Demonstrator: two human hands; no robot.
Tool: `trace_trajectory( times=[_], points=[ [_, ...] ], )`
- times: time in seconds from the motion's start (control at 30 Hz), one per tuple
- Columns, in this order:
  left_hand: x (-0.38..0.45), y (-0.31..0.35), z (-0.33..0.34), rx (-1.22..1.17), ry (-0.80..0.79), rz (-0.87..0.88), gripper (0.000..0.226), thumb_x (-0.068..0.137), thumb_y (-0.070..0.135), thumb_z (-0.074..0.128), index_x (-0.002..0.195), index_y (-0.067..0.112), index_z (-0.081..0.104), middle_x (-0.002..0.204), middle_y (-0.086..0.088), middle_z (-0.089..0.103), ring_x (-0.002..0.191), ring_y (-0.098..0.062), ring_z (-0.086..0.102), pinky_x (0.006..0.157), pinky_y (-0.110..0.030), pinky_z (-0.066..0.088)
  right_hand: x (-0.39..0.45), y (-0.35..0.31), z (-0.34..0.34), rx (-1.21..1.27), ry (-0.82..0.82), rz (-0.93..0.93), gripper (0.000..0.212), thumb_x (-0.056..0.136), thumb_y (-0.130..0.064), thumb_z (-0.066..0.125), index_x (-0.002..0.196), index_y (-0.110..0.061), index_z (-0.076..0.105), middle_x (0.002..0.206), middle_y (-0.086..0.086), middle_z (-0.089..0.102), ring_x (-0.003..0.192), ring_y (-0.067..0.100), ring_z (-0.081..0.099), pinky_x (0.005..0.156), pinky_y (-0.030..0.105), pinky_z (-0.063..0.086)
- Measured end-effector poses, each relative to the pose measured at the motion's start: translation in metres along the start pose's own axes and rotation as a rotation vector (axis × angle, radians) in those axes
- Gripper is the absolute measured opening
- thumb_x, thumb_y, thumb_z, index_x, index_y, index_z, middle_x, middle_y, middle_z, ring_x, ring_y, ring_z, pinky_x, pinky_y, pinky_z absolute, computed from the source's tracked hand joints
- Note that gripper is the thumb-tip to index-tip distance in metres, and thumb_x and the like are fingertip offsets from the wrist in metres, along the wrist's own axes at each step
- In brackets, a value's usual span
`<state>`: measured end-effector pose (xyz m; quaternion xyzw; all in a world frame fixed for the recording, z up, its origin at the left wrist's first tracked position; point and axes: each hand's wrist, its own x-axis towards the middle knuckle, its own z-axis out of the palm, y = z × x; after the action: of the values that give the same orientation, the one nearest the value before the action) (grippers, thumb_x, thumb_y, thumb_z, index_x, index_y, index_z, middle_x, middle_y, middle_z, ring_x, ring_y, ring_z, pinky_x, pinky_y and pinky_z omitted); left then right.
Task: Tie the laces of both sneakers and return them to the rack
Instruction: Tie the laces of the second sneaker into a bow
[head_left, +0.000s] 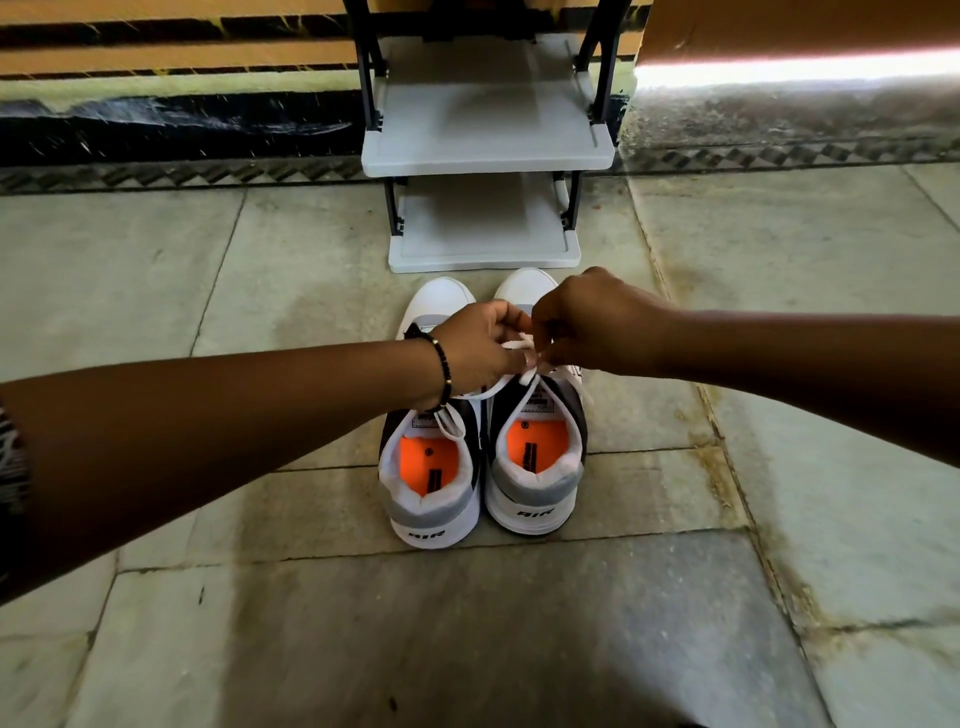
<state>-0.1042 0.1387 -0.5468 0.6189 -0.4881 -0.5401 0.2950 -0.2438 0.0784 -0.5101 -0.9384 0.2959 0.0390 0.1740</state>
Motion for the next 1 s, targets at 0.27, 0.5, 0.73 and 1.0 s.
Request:
trace_trajectory(
  times=[0.27,0.5,0.73,1.0],
  points=[
    [-0.006,0.000,0.003,0.506,0.053,0.174,0.036,0.085,0.018,0.058,0.118,0.009,0.046,0.104,-0.011,0.065,0.098,-0.026,0.061,0.091,-0.043,0.048,0.001,0.002,0.006,0.008,-0.021,0.076,0.024,0.080,-0.018,0.065,0.064,-0.024,0.049,0.058,-0.010,0.043,0.061,0.017,0.047,0.048,0.023,0.030],
    [-0.005,0.006,0.002,0.404,0.017,0.118,0.025,0.096,0.017,0.036,0.114,0.009,0.052,0.093,-0.008,0.065,0.076,-0.022,0.058,0.071,-0.030,0.047,-0.007,0.001,0.011,-0.099,0.133,0.036,0.008,0.085,-0.027,0.054,0.082,-0.025,0.047,0.060,-0.008,0.036,0.063,0.022,0.045,0.049,0.026,0.028],
    [0.008,0.014,-0.005,0.379,0.017,0.006,0.019,0.092,0.016,0.049,0.103,0.009,0.063,0.069,0.008,0.058,0.066,-0.006,0.051,0.073,-0.018,0.044,-0.014,0.002,0.008,-0.087,0.192,0.100,0.015,0.087,-0.027,0.052,0.093,-0.015,0.058,0.084,0.014,0.066,0.070,0.029,0.056,0.059,0.033,0.044],
    [0.001,0.020,-0.009,1.043,0.191,0.306,0.026,0.090,0.012,0.046,0.107,0.026,0.060,0.101,-0.002,0.060,0.104,-0.026,0.056,0.084,-0.039,0.037,-0.017,-0.011,0.005,-0.214,0.158,0.065,0.032,0.091,-0.018,0.049,0.122,-0.019,0.055,0.093,0.010,0.068,0.066,0.022,0.049,0.054,0.028,0.035]
  ],
)
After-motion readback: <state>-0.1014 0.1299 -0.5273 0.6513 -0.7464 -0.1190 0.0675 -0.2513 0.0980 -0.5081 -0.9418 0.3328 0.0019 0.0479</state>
